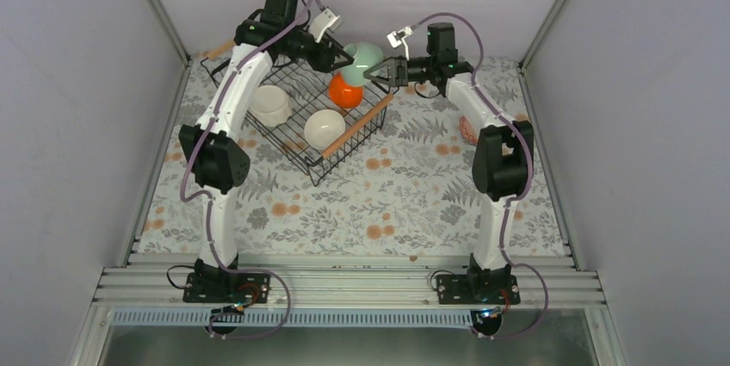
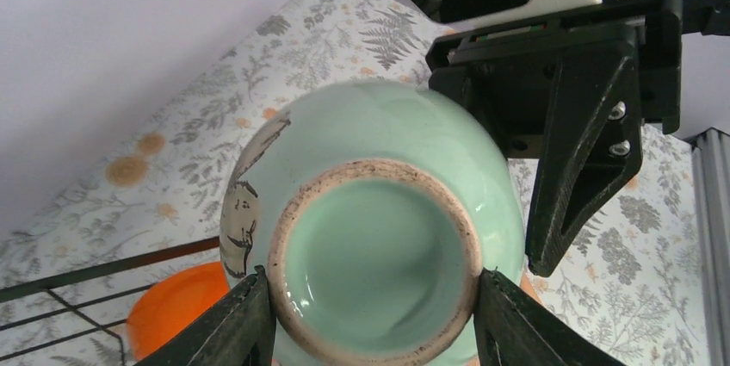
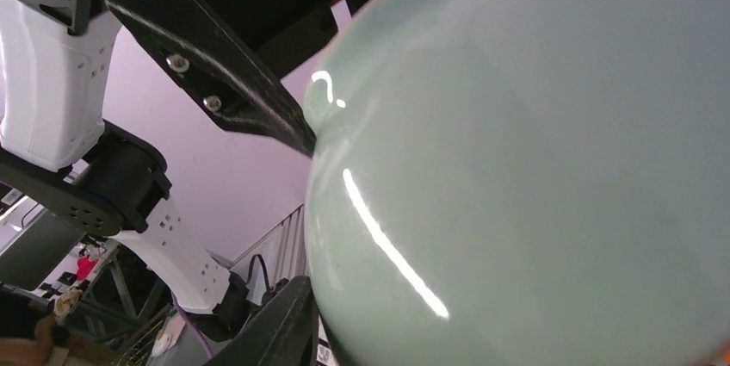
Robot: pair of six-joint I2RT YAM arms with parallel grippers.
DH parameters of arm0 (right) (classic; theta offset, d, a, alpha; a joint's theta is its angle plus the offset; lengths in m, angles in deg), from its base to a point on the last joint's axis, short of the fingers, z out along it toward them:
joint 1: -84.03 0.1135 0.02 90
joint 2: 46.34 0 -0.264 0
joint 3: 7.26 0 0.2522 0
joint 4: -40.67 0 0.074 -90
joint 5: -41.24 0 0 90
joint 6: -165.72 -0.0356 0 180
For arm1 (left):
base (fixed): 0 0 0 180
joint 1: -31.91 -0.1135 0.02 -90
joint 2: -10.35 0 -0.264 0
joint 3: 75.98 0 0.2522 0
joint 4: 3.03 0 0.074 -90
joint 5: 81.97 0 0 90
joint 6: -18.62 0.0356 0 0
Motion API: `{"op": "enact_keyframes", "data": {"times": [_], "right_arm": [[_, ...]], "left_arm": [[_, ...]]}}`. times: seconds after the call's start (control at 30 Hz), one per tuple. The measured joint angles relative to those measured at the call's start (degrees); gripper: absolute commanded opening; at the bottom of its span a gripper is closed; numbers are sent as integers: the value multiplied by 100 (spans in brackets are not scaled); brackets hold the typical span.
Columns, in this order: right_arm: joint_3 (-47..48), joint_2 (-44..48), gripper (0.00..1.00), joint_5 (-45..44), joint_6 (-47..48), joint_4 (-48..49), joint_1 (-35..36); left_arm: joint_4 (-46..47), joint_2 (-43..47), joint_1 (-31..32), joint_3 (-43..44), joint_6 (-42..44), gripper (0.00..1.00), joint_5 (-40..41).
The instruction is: Unload the bowls from the dish rack
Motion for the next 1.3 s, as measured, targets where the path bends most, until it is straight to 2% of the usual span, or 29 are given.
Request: {"op": "enact_keyframes", "data": {"times": [0.17, 0.37, 0.5, 0.57, 0.63, 0.7, 0.73, 0.77, 0.9, 1.03, 1.2, 1.3], "right_arm": [[-208, 92, 30, -2, -308, 402, 4], [-208, 229, 5, -66, -426, 538, 2], [-227, 348, 4, -195, -417, 452, 2], [-249, 356, 4, -315, -387, 450, 9], [-264, 363, 4, -334, -339, 332, 7], [-267, 404, 4, -385, -221, 136, 13], [-267, 437, 4, -437, -142, 9, 15], [-258, 476, 4, -457, -46, -144, 13], [11, 695, 4, -778, 531, -1045, 13], [409, 1106, 4, -1471, 1191, -1976, 13], [824, 1788, 4, -2903, 1858, -3110, 7], [879, 2024, 4, -4111, 2162, -3613, 7]], "left_arm": [[4, -9, 37, -240, 15, 21, -140], [-114, -120, 94, -251, 111, 21, -273], [-96, -199, 111, -249, 164, 25, -337], [-181, -223, 120, -225, 212, 39, -444], [-225, -262, 164, -146, 240, 66, -413], [-264, -304, 173, -79, 308, 82, -330], [-306, -306, 166, -46, 348, 94, -282], [-361, -306, 155, 13, 330, 100, -188], [-387, -299, 22, 83, 398, 100, -114], [-428, -205, -162, 24, 501, 100, 114], [-350, 299, -304, -409, 645, 100, 785], [-236, 632, -308, -763, 750, 100, 1390]]}}
